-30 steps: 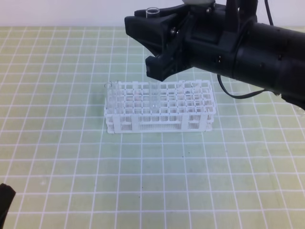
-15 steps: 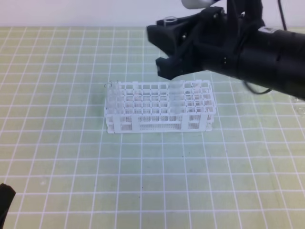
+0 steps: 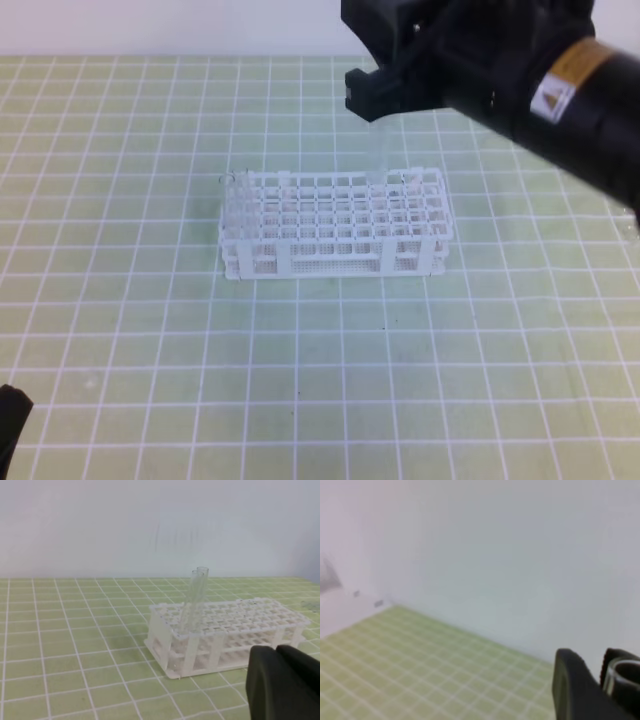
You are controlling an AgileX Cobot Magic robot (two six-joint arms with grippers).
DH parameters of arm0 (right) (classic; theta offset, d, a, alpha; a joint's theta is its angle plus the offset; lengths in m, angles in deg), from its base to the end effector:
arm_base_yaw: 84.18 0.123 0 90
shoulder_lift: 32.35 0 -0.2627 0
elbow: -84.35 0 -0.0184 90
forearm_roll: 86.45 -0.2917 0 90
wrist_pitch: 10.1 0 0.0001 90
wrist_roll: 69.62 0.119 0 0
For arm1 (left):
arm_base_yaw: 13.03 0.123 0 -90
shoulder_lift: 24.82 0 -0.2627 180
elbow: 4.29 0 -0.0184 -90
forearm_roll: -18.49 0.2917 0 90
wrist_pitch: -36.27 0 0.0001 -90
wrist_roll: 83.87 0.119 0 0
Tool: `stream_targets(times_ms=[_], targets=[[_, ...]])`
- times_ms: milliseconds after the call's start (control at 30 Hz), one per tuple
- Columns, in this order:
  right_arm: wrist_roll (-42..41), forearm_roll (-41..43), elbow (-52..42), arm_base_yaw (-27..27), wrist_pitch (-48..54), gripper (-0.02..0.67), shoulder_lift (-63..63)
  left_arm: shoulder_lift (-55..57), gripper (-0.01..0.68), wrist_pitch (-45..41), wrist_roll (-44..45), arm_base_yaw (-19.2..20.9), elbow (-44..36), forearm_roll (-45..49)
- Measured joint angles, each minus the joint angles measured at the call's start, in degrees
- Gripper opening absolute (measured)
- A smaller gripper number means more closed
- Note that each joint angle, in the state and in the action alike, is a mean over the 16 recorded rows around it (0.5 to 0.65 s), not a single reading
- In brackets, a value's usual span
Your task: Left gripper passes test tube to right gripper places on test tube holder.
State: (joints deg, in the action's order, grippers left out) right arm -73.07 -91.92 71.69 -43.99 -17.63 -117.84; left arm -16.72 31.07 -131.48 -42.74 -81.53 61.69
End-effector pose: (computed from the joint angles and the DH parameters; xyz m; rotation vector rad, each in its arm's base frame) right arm 0.2986 0.2503 0.3603 -0.5179 1.5252 0.5634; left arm 0.1322 -0.0668 0.2038 0.2940 1.5434 -0.4227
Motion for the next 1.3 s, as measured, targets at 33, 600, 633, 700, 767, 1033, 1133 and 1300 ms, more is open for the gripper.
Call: stream_targets(times_ms=[33, 600, 633, 700, 767, 1033, 1133, 1300], targets=[[1.8, 1.7, -0.6, 0.0, -1.4, 0.087, 0.0, 0.0, -0.002, 0.0, 0.0, 0.0, 0.0, 0.0], [7.1, 7.3, -6.6, -0.5, -13.2, 0.087, -2.9, 0.0, -0.002, 0.0, 0.0, 0.0, -0.1, 0.0], [7.0, 7.2, -6.6, -0.5, -13.7, 0.087, -3.2, 0.0, -0.002, 0.0, 0.0, 0.0, -0.1, 0.0], [7.0, 7.1, -6.6, -0.5, -14.8, 0.087, -4.0, 0.0, -0.002, 0.0, 0.0, 0.0, 0.1, 0.0], [7.0, 7.0, -6.6, -0.5, -16.1, 0.087, -4.7, 0.0, -0.002, -0.1, 0.0, 0.0, 0.1, 0.0], [7.1, 6.7, -6.6, -0.5, -19.9, 0.087, -5.9, 0.0, -0.002, 0.0, 0.0, 0.0, 0.0, 0.0], [7.2, 6.5, -6.6, -0.5, -21.3, 0.087, -6.1, 0.0, -0.002, 0.0, 0.0, 0.0, -0.1, 0.0], [7.2, 6.5, -6.0, -0.5, -22.9, 0.087, -7.5, 0.1, -0.002, 0.1, 0.0, 0.0, -0.3, 0.1]])
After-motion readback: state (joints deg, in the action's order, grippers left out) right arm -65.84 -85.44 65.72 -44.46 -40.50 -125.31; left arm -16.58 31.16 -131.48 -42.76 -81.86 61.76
